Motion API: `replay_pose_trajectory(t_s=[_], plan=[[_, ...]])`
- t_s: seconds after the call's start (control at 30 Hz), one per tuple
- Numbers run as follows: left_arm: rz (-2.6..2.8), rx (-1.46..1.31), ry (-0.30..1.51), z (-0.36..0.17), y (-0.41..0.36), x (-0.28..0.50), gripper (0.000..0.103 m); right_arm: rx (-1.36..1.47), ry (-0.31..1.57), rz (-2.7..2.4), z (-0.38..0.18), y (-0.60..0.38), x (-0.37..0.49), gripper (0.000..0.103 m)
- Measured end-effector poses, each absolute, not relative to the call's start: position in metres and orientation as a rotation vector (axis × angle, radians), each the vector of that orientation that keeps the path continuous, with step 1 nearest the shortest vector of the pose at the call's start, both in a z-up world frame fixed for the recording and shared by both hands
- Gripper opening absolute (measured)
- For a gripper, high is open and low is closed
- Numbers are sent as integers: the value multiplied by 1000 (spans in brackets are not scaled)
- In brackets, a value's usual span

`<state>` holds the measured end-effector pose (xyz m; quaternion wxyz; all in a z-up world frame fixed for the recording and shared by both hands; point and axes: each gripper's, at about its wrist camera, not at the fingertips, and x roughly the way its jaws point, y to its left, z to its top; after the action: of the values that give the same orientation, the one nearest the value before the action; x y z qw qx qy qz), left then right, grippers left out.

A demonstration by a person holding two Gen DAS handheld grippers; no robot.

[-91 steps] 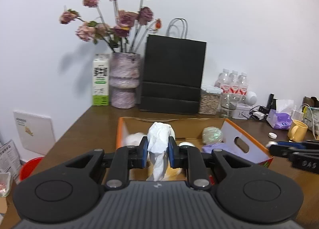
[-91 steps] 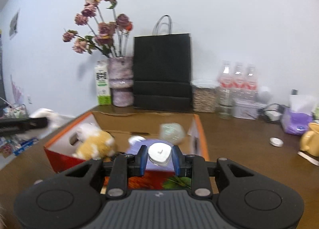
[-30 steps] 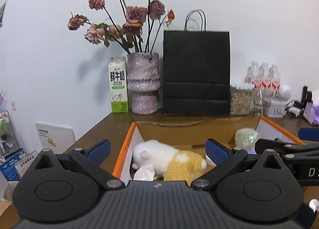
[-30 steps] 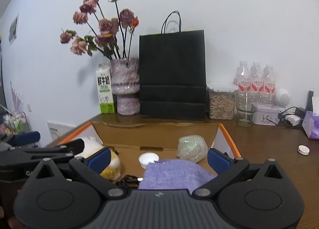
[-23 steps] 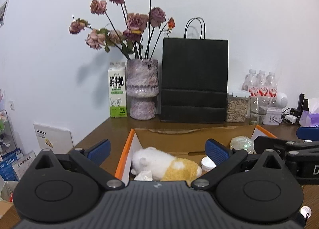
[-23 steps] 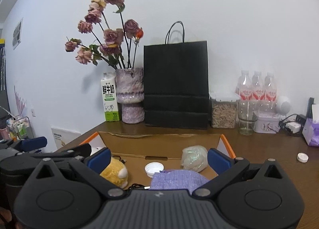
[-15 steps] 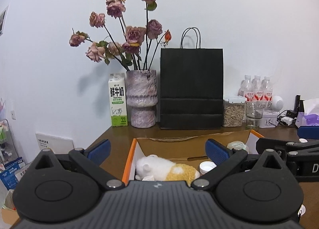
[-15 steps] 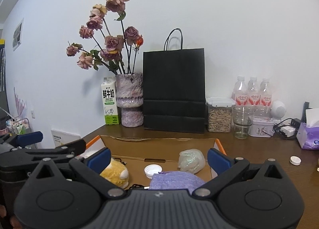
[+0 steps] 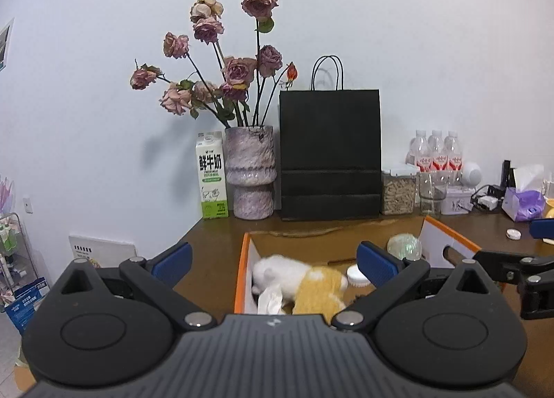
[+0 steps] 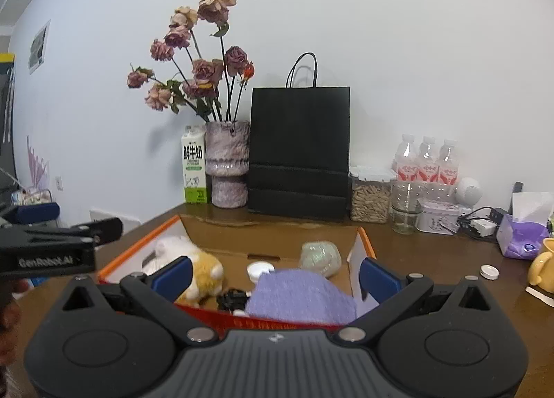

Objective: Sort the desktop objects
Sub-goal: 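Withdraw both grippers from the box toward the navy pouch, then grasp the small orange toy with the right gripper while the left gripper grasps a white cap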

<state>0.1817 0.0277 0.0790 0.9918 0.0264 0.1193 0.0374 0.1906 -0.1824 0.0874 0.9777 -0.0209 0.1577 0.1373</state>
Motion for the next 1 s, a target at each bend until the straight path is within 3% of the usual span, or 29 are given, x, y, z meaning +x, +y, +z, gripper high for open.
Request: replay_pose_trajectory(t_s=[0.63, 0.9, 1.0], plan=[[83, 79, 477, -1, 53, 116, 103, -131, 496, 249, 8, -190, 121, 103], [106, 34, 487, -1, 66, 122, 103, -103, 520, 252, 7, -194, 122, 103], [97, 24, 491, -2, 68, 126, 103, -106, 538, 272, 3, -190, 126, 96]])
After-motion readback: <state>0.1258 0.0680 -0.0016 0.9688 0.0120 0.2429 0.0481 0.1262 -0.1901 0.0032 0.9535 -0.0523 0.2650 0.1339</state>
